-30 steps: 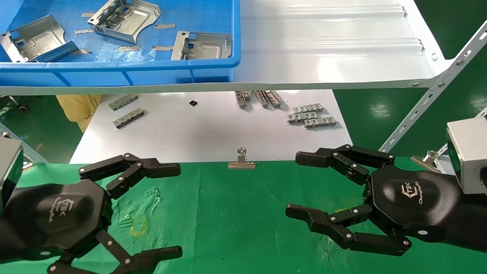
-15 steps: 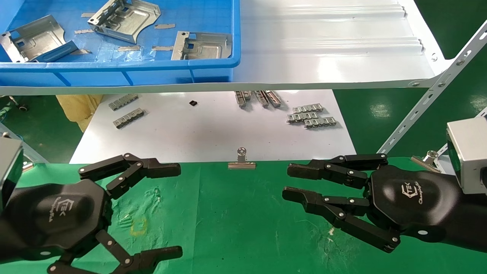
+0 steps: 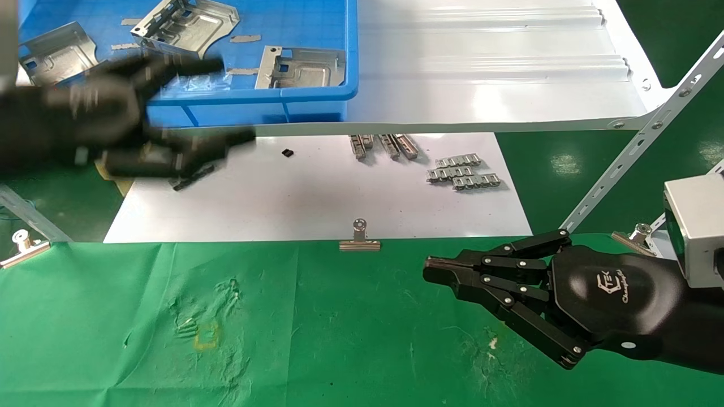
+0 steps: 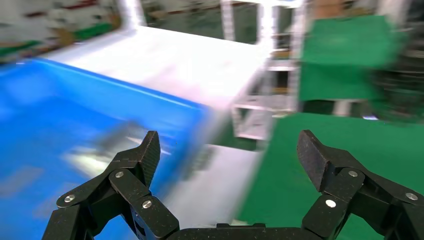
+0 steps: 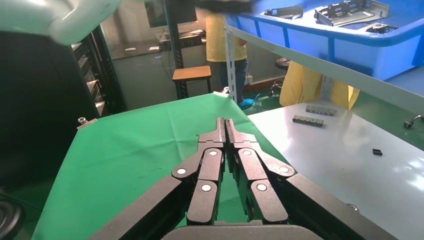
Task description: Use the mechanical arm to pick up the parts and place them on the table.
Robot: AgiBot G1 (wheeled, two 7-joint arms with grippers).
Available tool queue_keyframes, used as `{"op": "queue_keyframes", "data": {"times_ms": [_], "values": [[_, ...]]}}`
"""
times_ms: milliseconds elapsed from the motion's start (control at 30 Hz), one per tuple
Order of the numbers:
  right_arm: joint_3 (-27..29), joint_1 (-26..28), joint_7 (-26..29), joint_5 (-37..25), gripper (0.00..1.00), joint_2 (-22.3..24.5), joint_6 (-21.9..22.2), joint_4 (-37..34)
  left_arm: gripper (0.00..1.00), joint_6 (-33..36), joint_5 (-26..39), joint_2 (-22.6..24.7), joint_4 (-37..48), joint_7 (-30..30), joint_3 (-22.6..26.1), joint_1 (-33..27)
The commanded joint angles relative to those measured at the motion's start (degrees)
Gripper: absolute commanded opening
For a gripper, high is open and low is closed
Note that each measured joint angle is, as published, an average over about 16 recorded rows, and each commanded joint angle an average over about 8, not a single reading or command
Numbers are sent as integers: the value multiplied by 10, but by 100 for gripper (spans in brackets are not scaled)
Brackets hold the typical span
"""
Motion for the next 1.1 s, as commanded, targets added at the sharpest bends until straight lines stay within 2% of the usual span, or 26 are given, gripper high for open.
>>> {"op": "queue_keyframes", "data": {"times_ms": [33, 100, 133, 200, 233, 333, 400, 467, 500, 733, 1100], "values": [[0, 0, 0, 0, 0, 0, 0, 0, 100, -11, 38, 25, 46, -8, 16, -62], [0, 0, 0, 0, 1, 0, 0, 0, 100, -30, 80, 54, 118, -6, 35, -117], [0, 0, 0, 0, 7, 0, 0, 0, 100, -41, 99, 67, 153, -5, 44, -140], [0, 0, 0, 0, 31, 0, 0, 0, 100, -68, 137, 92, 222, 1, 60, -183], [0, 0, 0, 0, 44, 0, 0, 0, 96, -82, 152, 103, 253, 4, 67, -201], [0, 0, 0, 0, 81, 0, 0, 0, 61, -128, 189, 133, 337, 14, 83, -244], [0, 0, 0, 0, 100, 0, 0, 0, 36, -162, 206, 149, 383, 20, 90, -264], [0, 0, 0, 0, 100, 0, 0, 0, 11, -194, 216, 162, 420, 23, 93, -278], [0, 0, 0, 0, 100, 0, 0, 0, 2, -209, 220, 168, 436, 24, 94, -284], [0, 0, 0, 0, 100, 0, 0, 0, 0, -277, 231, 194, 503, 28, 98, -301], [0, 0, 0, 0, 100, 0, 0, 0, 0, -303, 231, 206, 538, 39, 97, -306]]}}
